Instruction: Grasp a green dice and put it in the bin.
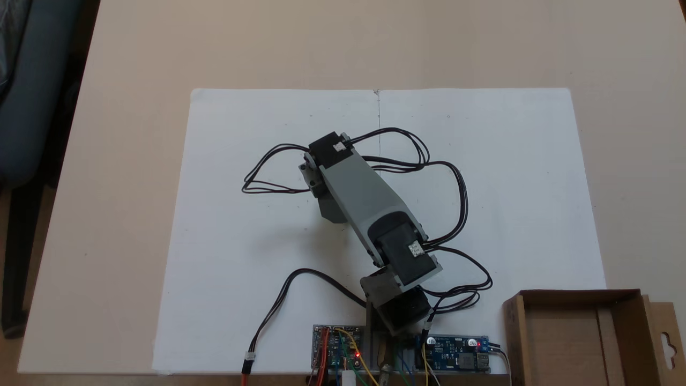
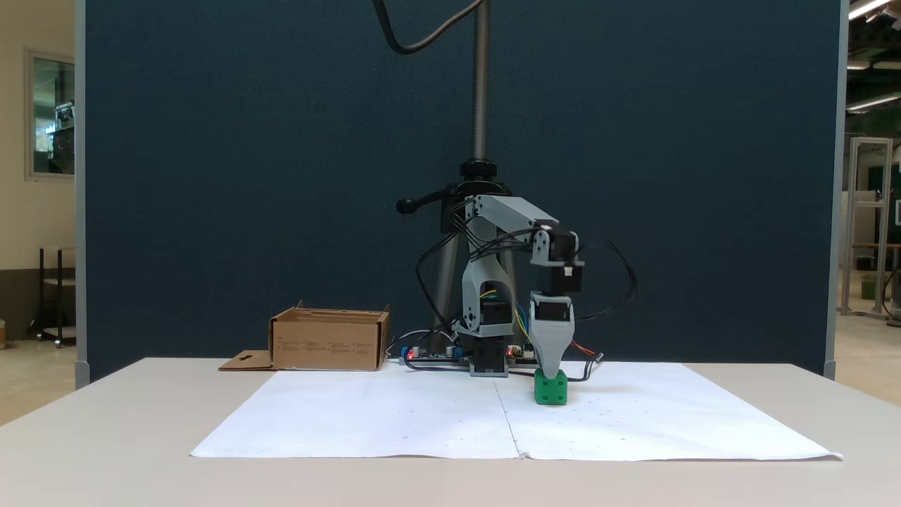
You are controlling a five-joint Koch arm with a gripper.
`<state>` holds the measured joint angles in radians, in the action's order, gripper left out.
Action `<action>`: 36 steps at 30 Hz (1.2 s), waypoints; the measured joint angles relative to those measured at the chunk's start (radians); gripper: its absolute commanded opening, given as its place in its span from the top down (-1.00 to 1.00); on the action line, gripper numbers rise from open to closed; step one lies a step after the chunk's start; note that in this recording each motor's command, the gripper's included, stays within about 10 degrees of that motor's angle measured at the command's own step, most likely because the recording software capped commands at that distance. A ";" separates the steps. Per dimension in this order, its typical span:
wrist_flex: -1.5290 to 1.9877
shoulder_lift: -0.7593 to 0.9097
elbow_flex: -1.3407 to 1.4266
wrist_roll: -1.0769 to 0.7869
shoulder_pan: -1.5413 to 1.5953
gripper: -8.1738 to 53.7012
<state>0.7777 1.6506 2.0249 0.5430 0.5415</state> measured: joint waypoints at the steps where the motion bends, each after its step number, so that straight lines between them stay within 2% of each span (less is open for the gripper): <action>1: -0.008 0.002 0.000 0.000 0.000 -0.61; 9: -0.075 -0.083 0.000 0.000 0.000 -0.61; 30: -0.109 -0.156 0.015 0.000 -0.064 -0.60; 36: -0.109 -0.156 0.017 0.000 -0.071 -0.35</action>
<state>0.6688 1.4941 2.0417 0.5430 0.4709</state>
